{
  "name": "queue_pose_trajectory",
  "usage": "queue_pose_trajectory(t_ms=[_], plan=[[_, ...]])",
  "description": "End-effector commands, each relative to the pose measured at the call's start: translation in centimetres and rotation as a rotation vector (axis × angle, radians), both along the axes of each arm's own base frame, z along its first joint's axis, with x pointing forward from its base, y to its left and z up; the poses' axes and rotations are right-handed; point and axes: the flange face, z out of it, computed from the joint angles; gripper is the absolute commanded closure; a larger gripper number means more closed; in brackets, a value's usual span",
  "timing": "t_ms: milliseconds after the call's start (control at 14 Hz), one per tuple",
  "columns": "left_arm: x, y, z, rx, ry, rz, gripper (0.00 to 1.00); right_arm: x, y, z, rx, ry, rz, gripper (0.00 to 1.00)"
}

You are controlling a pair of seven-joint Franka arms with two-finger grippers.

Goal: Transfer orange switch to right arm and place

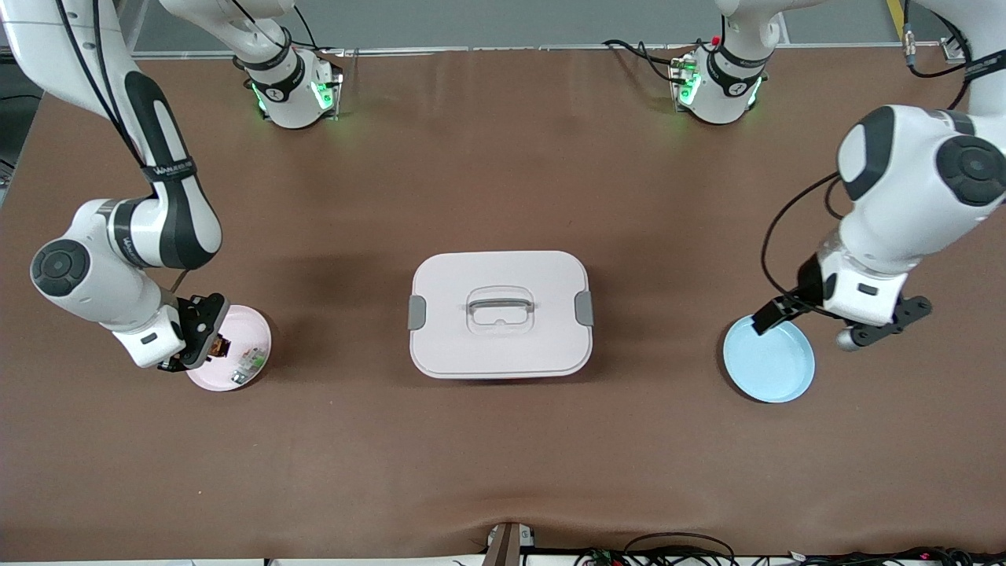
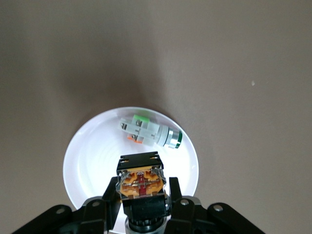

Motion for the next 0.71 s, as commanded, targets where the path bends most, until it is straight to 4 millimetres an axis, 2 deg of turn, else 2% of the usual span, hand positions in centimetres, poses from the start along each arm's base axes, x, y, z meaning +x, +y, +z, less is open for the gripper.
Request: queue_pose_trajectory(t_ms=[0, 71, 285, 427, 641], plan=[[-0.6, 1.7, 0.0, -0.001, 0.015, -0.126, 0.0, 0.4, -1.1, -1.1, -0.008, -0.007, 0.027, 1.0], [-0.9, 3.0, -0.4, 0.01, 0.022, -0.156, 0.0, 0.4, -1.9, -1.7, -0.008, -0.011, 0.022, 1.0], [-2.4, 4.9, -1.1, 0.04, 0.036, -0.239, 0.0, 0.1, -2.9, -3.1, -0.009, -0.011, 0.011, 1.0], [-3.9, 5.1, -2.0, 0.064, 0.037, -0.253, 0.0, -0.6, -3.1, -4.2, -0.007, -0.028, 0.007, 1.0], [-7.7, 4.8, -4.8, 0.108, -0.039, -0.253, 0.0, -1.4, -4.0, -6.4, -0.005, -0.033, -0.008, 1.0]])
